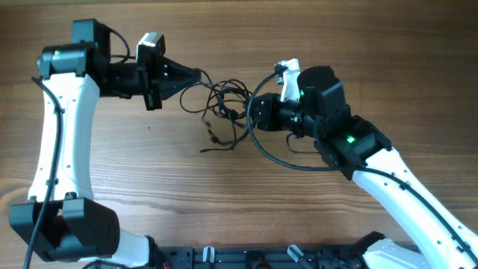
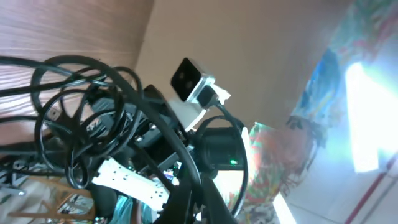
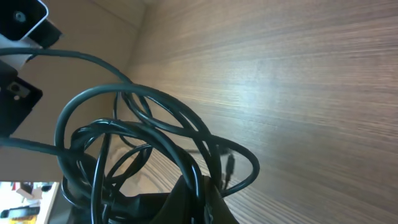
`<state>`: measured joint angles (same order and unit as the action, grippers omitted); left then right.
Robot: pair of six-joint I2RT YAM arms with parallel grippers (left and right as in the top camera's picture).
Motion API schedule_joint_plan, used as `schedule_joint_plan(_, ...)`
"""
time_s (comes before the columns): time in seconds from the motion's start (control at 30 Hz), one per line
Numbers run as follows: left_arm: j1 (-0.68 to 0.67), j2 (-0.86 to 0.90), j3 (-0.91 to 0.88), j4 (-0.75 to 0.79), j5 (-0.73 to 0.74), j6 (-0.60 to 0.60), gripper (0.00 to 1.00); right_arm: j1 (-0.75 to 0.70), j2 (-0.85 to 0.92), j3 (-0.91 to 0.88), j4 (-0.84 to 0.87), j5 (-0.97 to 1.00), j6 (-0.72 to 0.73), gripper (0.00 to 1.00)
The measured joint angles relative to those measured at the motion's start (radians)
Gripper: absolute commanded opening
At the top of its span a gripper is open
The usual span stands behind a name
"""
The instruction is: Untangle cables
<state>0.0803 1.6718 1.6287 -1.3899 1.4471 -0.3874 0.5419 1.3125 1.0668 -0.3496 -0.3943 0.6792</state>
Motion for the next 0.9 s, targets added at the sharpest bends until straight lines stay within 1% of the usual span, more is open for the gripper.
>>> schedule_joint_plan(0.03,0.004,0.0,-0.001,0.005,0.006,-0.004,0.04,0.002,0.0,0.006,-0.025,0.023,0.001,0.04)
schedule_joint_plan(0.07,0.013,0.0,-0.002,0.006,0.004,-0.008,0.04,0.004,-0.002,0.015,-0.09,0.104,0.016,0.04)
schedule_joint_plan(0.13,0.043,0.002,-0.006,0.005,-0.051,-0.023,0.04,0.005,-0.006,0.033,-0.2,0.21,0.04,0.04)
schedule_joint_plan(0.17,0.068,0.003,-0.006,0.006,-0.071,-0.04,0.04,-0.011,-0.007,0.031,-0.272,0.297,0.051,0.04)
schedule_joint_plan(0.23,0.187,0.003,-0.005,0.011,-0.144,-0.094,0.04,-0.071,0.003,-0.002,-0.32,0.422,0.061,0.04)
schedule_joint_plan(0.3,0.238,0.003,-0.005,0.01,-0.177,-0.114,0.04,-0.09,0.006,-0.004,-0.327,0.511,0.062,0.04)
schedule_joint_plan(0.33,0.254,0.003,-0.005,0.01,-0.2,-0.124,0.04,-0.09,0.006,-0.004,-0.319,0.52,0.064,0.04)
schedule_joint_plan(0.37,0.267,0.003,-0.004,0.011,-0.222,-0.127,0.04,-0.09,0.006,-0.004,-0.3,0.511,0.064,0.04)
schedule_joint_plan(0.4,0.279,0.003,-0.005,0.011,-0.259,-0.128,0.08,-0.09,0.006,-0.005,-0.272,0.476,0.064,0.04)
schedule_joint_plan(0.43,0.282,0.003,-0.004,0.01,-0.277,-0.128,0.2,-0.09,0.006,-0.006,-0.24,0.434,0.064,0.04)
schedule_joint_plan(0.47,0.278,0.003,-0.004,0.007,-0.334,-0.13,0.39,-0.09,0.006,-0.006,-0.182,0.359,0.064,0.05)
schedule_joint_plan(0.5,0.262,0.003,-0.004,0.007,-0.379,-0.127,0.46,-0.09,0.006,-0.007,-0.134,0.281,0.064,0.06)
schedule_joint_plan(0.57,0.215,0.003,-0.004,0.006,-0.444,-0.11,0.46,-0.09,0.006,-0.012,-0.015,0.125,0.072,0.05)
schedule_joint_plan(0.6,0.184,0.003,-0.004,0.005,-0.468,-0.102,0.47,-0.09,0.006,-0.011,0.017,0.068,0.087,0.04)
schedule_joint_plan(0.63,0.157,0.003,-0.004,0.003,-0.482,-0.091,0.51,-0.09,0.006,-0.011,0.026,0.024,0.114,0.04)
schedule_joint_plan(0.67,0.126,0.003,-0.004,0.003,-0.496,-0.071,0.53,-0.09,0.006,-0.012,0.029,-0.003,0.135,0.04)
schedule_joint_plan(0.73,0.05,0.003,-0.004,0.003,-0.512,-0.019,0.52,-0.09,0.006,-0.012,0.068,-0.076,0.166,0.04)
schedule_joint_plan(0.83,-0.088,0.003,-0.004,0.029,-0.524,0.01,0.45,-0.09,0.006,-0.012,0.127,-0.185,0.215,0.04)
schedule_joint_plan(0.9,-0.15,0.003,-0.004,0.039,-0.528,0.012,0.41,-0.09,0.006,-0.012,0.145,-0.224,0.237,0.04)
